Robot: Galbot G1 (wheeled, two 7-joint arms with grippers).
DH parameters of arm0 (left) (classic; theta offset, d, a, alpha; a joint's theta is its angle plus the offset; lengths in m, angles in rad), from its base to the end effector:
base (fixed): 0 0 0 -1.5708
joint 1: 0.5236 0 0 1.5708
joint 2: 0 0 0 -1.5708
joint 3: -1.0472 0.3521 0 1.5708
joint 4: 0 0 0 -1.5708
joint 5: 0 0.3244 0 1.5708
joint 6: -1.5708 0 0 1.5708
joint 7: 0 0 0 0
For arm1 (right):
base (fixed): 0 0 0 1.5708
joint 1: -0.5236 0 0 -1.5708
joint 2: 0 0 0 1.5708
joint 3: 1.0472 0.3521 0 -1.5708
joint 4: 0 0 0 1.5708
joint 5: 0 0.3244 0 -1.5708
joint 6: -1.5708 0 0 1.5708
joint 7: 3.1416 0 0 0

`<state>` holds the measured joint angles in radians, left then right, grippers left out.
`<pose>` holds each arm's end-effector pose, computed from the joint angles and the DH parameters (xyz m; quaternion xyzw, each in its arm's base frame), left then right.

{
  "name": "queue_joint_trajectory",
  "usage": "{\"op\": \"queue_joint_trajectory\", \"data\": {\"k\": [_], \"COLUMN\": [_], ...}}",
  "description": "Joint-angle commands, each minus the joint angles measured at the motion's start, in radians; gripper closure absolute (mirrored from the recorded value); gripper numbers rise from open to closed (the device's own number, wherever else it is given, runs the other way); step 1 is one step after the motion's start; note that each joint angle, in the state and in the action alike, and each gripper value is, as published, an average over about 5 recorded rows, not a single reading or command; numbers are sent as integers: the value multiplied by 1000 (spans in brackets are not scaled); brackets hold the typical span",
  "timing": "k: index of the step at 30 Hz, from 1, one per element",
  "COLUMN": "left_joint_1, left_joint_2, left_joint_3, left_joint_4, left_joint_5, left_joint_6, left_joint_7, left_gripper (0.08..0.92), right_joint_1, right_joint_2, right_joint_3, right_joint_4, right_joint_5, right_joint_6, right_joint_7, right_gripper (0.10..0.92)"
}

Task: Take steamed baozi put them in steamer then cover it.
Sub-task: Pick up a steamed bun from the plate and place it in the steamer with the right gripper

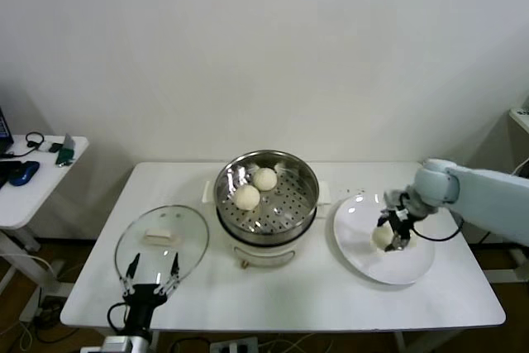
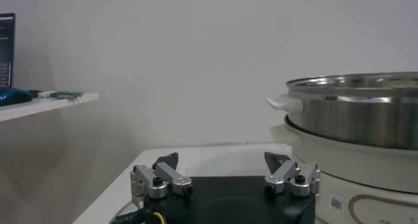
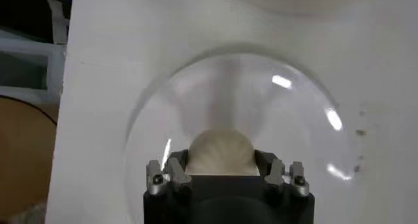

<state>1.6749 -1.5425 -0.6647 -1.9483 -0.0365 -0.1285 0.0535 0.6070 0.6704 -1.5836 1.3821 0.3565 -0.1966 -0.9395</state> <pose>0.1058 0.0490 -0.3625 0.0286 -0.9974 -0.0303 0.0594 0.4831 -0.1534 -0.1230 0.5278 -0.5184 0.5442 0.3957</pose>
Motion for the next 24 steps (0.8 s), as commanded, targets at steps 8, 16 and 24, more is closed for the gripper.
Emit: {"op": "queue_joint_trajectory", "data": {"k": [8,16,24], "left_joint_1": [-1,1,5], "left_joint_2": [-9,-10,-6], "left_joint_3": [-3,-10,-24], "left_joint_4": [-15,-20,-22], "left_joint_5": [11,7,-9], "left_joint_6": [6,6,4], "left_joint_7": [0,0,-1], "left_gripper": [177,177,177], "right_joint_1": [596,377,168], "right_joint_2": [289,435,563], "right_joint_3": [-38,12,9], "right_joint_4": [293,398,259], "right_joint_5": [11,-245,-457], "right_joint_6": [397,414,423], "right_joint_7": [-95,10,52], "right_gripper": [338,338,338]}}
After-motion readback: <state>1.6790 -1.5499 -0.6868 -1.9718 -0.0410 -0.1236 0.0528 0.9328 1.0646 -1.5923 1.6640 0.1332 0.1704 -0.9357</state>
